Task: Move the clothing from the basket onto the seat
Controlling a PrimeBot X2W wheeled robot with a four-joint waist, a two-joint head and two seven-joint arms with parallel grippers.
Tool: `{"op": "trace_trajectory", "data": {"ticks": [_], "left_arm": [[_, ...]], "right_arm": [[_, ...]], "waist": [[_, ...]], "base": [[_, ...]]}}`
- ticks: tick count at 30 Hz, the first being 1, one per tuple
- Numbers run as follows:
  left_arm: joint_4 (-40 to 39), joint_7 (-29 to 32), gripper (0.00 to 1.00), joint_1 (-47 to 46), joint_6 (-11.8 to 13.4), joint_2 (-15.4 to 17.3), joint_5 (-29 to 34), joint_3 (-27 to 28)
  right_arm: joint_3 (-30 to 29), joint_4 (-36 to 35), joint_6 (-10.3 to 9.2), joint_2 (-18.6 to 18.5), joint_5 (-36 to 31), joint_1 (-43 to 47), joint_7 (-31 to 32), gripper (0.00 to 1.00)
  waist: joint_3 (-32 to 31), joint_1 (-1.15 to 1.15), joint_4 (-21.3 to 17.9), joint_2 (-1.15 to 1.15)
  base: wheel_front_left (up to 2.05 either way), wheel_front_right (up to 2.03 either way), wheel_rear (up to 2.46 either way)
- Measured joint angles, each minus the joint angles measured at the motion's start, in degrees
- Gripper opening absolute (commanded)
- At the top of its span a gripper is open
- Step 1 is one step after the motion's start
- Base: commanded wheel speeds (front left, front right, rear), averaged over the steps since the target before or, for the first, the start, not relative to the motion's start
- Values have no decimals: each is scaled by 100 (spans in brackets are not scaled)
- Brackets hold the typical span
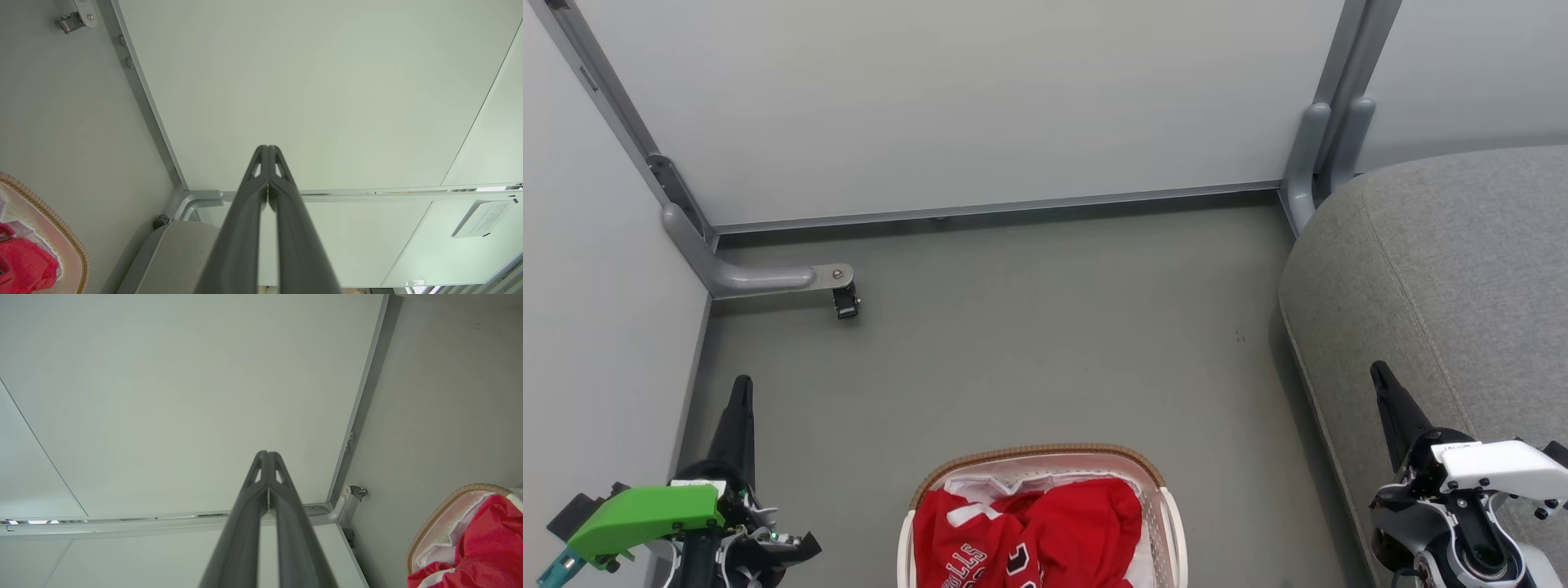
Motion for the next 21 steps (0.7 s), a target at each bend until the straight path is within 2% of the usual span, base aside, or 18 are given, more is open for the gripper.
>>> {"op": "trace_trajectory", "data": {"ticks": [20, 21], "left_arm": [[0, 0, 0, 0, 0, 0, 0, 0], [15, -1, 100, 6, 1, -4, 1, -2]], "right_arm": [[0, 0, 0, 0, 0, 0, 0, 0], [1, 20, 0, 5, -1, 2, -1, 100]], "waist": [[0, 0, 0, 0], [0, 0, 0, 0]], "base": [[0, 0, 0], [0, 0, 0]]}}
